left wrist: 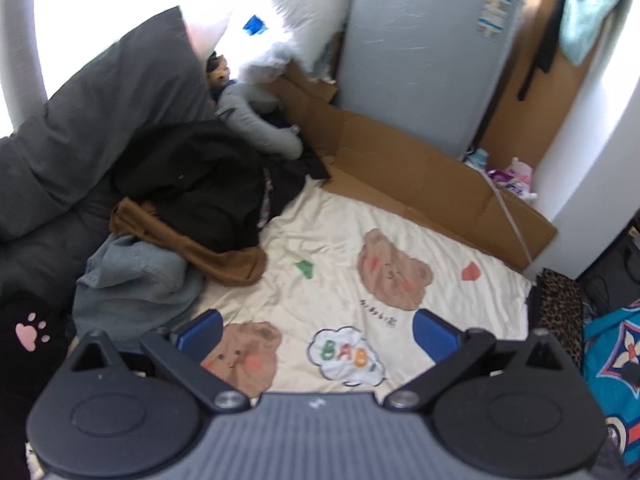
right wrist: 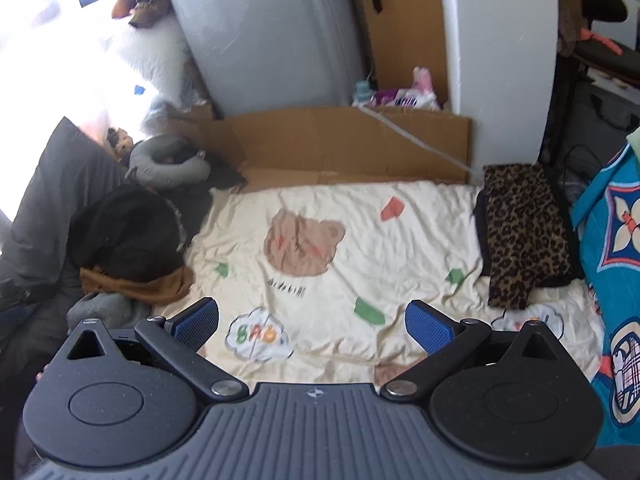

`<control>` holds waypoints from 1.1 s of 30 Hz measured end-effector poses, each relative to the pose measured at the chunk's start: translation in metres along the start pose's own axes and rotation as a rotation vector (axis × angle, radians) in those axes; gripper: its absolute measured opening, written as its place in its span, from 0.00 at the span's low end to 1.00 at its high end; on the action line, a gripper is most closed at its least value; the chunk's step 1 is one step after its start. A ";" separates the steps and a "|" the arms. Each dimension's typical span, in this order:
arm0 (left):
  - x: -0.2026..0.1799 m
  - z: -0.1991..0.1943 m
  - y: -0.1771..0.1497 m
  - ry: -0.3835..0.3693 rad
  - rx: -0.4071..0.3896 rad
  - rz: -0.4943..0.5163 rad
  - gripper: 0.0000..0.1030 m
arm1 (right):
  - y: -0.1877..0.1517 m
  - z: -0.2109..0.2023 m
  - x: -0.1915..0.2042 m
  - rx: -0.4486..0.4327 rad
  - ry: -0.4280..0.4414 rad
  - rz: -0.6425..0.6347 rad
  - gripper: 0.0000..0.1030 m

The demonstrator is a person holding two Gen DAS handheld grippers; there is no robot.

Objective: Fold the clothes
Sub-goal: 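Move the left tool toward the black hoodie on the clothes pile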

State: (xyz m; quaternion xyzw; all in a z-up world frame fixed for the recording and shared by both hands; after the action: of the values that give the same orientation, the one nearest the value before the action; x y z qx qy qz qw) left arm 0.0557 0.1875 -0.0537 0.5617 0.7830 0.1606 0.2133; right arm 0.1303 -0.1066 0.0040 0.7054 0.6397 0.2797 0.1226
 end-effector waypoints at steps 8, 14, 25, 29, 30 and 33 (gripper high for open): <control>0.040 0.009 0.018 0.013 0.004 0.041 0.93 | 0.008 0.014 0.015 -0.157 0.045 -0.032 0.99; 0.053 0.017 0.041 0.016 -0.024 0.088 0.93 | 0.011 0.042 0.021 -0.188 0.099 0.034 0.99; 0.086 0.068 0.072 0.012 -0.048 0.109 0.89 | -0.007 0.097 0.015 -0.082 0.117 0.102 0.94; 0.098 0.094 0.081 0.007 -0.053 0.104 0.89 | -0.009 0.127 0.013 -0.047 0.114 0.113 0.94; 0.101 0.102 0.083 0.008 -0.052 0.101 0.89 | -0.009 0.134 0.013 -0.040 0.120 0.116 0.94; 0.109 0.126 0.087 0.014 -0.043 0.086 0.89 | -0.009 0.158 0.016 -0.012 0.126 0.122 0.93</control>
State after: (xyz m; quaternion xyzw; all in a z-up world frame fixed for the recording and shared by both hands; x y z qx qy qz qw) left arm 0.1607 0.3197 -0.1359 0.5889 0.7562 0.1902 0.2125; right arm 0.2099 -0.0609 -0.1255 0.7233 0.6004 0.3340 0.0689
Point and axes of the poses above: each gripper's, at about its wrist camera, not at the fingertips, and z roughly the way its jaws point, x to its left, y to its top, the point moved 9 cm from there along z, roughly the way its jaws point, and after that the axes turned 9 degrees about x, right-handed, at the moved point
